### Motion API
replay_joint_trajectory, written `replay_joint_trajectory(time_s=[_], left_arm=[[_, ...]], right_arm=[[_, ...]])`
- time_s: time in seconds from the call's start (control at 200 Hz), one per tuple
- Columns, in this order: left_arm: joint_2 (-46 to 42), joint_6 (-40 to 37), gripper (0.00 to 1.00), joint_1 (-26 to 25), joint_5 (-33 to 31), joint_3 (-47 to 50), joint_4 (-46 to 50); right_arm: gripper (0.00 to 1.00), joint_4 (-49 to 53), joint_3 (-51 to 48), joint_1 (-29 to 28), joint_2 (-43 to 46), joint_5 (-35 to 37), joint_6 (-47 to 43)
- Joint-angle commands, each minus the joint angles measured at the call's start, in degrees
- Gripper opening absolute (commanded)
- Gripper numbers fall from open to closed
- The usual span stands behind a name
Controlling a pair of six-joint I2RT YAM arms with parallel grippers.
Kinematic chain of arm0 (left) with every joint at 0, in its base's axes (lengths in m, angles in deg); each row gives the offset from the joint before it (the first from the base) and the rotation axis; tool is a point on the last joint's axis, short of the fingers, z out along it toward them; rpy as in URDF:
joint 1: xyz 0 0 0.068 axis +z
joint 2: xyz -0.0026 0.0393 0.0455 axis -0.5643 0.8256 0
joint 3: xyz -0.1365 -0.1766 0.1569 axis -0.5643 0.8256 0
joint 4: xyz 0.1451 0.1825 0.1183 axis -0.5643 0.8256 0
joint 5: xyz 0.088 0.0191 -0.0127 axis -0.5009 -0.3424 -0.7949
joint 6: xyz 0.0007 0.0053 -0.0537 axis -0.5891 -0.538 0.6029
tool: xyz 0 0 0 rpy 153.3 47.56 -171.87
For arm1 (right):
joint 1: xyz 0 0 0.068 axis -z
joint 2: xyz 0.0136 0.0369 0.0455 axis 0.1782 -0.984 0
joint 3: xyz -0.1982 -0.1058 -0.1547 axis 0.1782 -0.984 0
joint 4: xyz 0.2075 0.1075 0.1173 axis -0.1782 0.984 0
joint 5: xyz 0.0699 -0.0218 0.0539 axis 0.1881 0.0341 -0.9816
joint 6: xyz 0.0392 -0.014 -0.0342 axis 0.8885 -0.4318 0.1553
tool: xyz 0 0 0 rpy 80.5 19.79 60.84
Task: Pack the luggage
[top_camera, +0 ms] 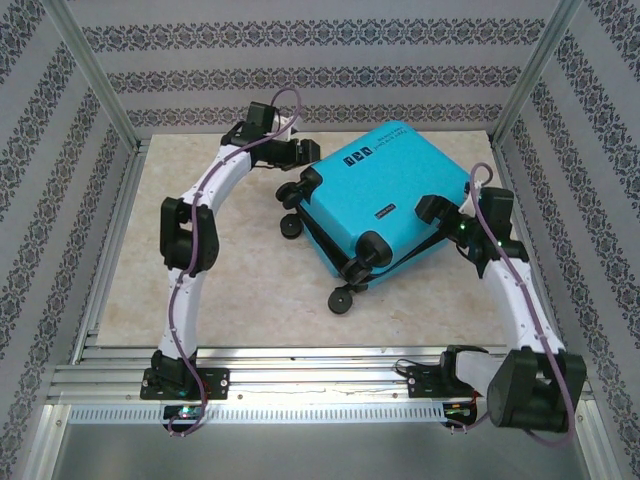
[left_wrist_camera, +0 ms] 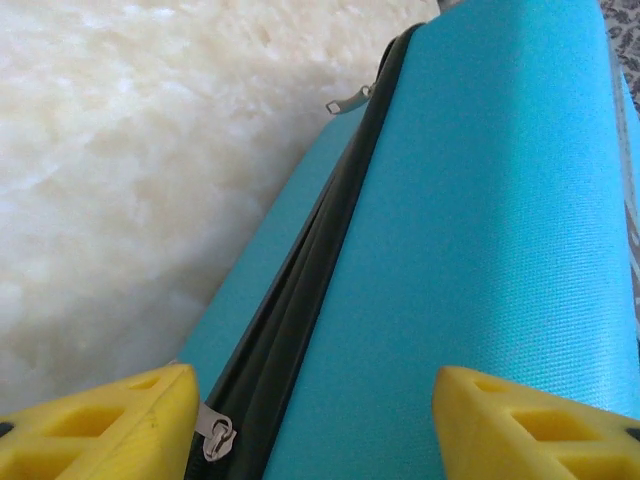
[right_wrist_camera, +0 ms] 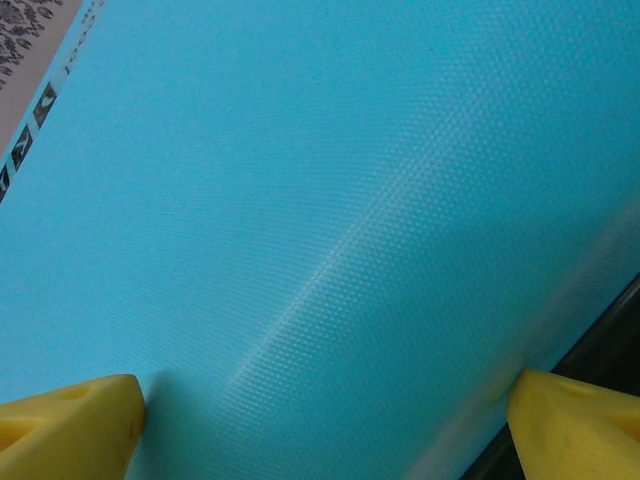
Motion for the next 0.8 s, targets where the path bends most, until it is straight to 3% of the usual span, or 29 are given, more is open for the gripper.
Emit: replay_joint_trajectory(time_s=[0.0,0.21,0.47,0.64,0.794], left_arm=[[-8.81,1.12,0.64,-2.31,5.21,12.23,-4.9],[-22.69,1.52,0.63,-1.74,-1.88,33.82,-10.29],[-44.17,8.57,0.64,-2.69,-7.79,60.64,-18.91],[-51.51,14.74,0.65,-12.39,-12.4,69.52,-27.55],[-51.88,14.27,0.66,-20.86,-16.93,67.29,-30.26]], right_arm=[[0.9,-0.17,3.33,-6.17,-8.37,-2.93,-3.43],[0.87,-0.6,17.42,-16.31,-23.48,-2.52,-6.08],[0.79,8.72,48.91,-27.55,-46.76,-8.29,-11.85],[0.78,19.23,63.16,-32.92,-54.46,-13.03,-19.91],[0.78,18.84,60.63,-32.04,-51.79,-15.46,-21.43]])
